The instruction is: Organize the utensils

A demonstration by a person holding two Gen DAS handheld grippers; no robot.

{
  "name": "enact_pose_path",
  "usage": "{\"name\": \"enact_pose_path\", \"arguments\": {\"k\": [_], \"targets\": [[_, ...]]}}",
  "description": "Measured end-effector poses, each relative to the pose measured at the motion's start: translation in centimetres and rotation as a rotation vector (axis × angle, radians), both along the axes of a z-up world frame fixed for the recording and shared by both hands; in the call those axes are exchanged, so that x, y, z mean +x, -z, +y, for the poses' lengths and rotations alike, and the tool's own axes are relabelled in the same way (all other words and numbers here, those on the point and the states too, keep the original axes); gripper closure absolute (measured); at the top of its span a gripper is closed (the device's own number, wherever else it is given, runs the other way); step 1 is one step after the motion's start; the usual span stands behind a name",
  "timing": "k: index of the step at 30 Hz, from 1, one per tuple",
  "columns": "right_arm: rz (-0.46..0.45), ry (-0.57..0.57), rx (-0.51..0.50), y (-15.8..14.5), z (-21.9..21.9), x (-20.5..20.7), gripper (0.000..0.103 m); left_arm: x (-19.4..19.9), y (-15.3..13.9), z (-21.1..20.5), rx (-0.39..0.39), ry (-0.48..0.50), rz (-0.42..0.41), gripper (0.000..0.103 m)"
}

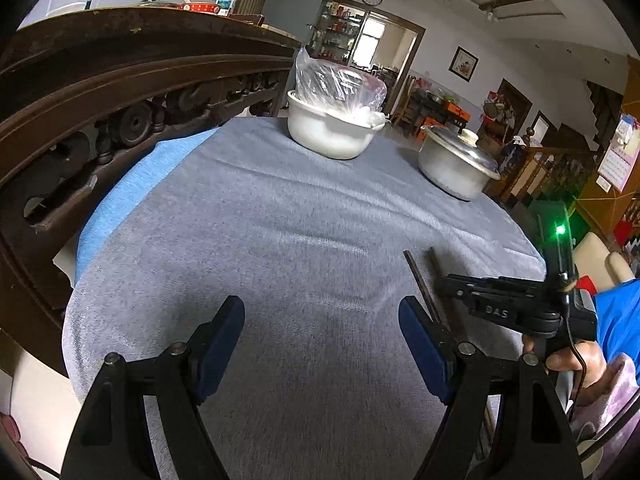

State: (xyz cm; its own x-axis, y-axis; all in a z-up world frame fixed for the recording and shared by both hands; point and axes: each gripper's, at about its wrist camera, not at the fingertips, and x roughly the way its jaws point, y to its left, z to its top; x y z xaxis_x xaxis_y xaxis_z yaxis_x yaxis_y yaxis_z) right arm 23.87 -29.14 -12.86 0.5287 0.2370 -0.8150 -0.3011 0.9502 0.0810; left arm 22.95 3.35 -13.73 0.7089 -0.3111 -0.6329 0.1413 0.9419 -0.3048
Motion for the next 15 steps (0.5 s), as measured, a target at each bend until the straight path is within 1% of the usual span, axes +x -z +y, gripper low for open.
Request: {"name": "enact_pose_path", "arguments": {"k": [2, 5, 6, 7, 8, 9, 10, 11, 12, 15], "targets": [[0.008, 0.044, 0.019, 0.0, -1.6, -0.3, 0.081, 0.2, 0.1, -0.2, 0.003, 0.008, 0.002, 0.023], [0.015, 0.108, 0.071, 0.0, -4.3, -1.1, 0.081, 0.8, 0.1, -0.9, 0.029, 0.035, -0.008, 0.023], [0.012, 0.139, 0.117, -0.1, -5.9, -1.5, 0.081, 1.2, 0.1, -1.4, 0.045, 0.053, -0.010, 0.023], [0.011, 0.158, 0.142, -0.2, -6.8, -1.7, 0.081, 1.5, 0.1, -1.8, 0.056, 0.064, -0.011, 0.023], [0.011, 0.185, 0.162, -0.3, -7.9, -1.8, 0.082, 2.1, 0.1, -2.5, 0.075, 0.083, -0.012, 0.023], [0.009, 0.231, 0.156, -0.3, -9.2, -1.9, 0.088, 2.6, 0.1, -3.2, 0.093, 0.101, -0.013, 0.023], [0.006, 0.260, 0.154, -0.4, -10.2, -1.9, 0.090, 3.1, 0.1, -3.7, 0.107, 0.117, -0.013, 0.023], [0.004, 0.272, 0.174, -0.5, -11.0, -2.0, 0.092, 3.6, 0.0, -4.5, 0.121, 0.143, -0.012, 0.023], [0.008, 0.288, 0.213, -0.7, -12.1, -2.1, 0.092, 4.2, -0.1, -5.3, 0.131, 0.167, -0.011, 0.023], [0.008, 0.319, 0.229, -1.1, -13.5, -2.1, 0.092, 5.9, -0.1, -7.1, 0.157, 0.211, 0.015, 0.023]]}}
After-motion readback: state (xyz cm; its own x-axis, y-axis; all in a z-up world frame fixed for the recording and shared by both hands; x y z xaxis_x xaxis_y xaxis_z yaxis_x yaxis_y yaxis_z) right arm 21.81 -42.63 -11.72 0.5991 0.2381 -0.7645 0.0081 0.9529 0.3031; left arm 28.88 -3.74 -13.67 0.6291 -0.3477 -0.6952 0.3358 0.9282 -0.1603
